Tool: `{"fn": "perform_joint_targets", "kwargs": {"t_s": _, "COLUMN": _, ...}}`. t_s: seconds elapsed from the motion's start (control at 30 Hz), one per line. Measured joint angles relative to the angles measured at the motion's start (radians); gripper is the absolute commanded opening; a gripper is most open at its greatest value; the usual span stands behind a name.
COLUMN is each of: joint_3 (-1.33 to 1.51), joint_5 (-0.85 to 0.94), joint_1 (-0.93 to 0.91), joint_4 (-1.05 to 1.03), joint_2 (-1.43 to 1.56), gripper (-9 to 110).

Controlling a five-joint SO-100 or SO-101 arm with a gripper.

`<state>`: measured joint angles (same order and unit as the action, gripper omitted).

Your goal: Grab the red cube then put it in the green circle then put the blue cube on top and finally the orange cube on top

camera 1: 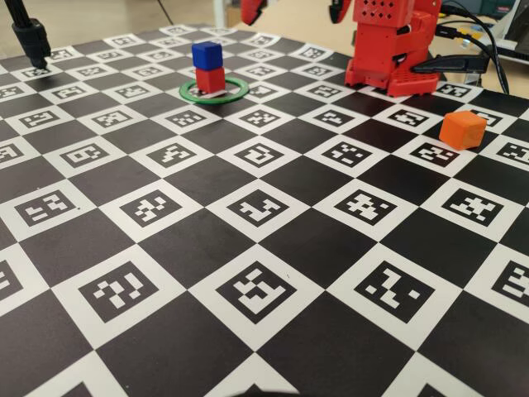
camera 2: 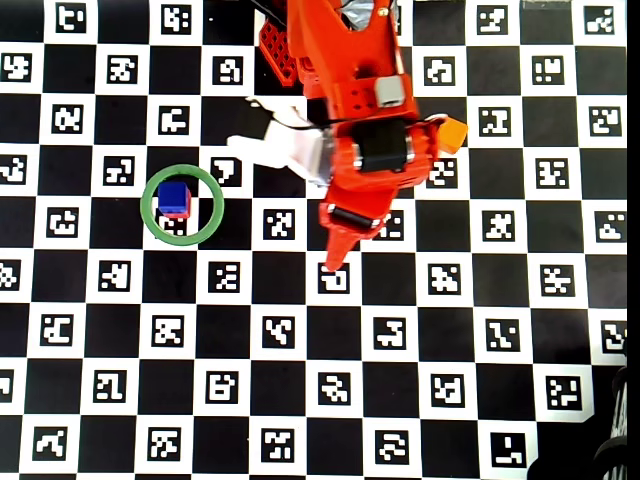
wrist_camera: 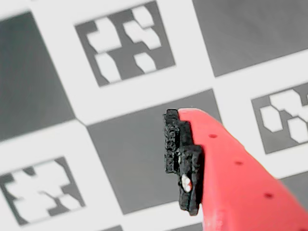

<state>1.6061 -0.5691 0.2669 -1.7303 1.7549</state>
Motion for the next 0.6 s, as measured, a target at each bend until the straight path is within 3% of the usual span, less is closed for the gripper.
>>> {"fn": "perform_joint_targets", "kwargs": {"t_s": 0.6, "joint_3": 0.084, "joint_5": -0.239, "joint_1": 0.469, "joint_4": 0.121, "joint_2": 0.141, "gripper": 49}}
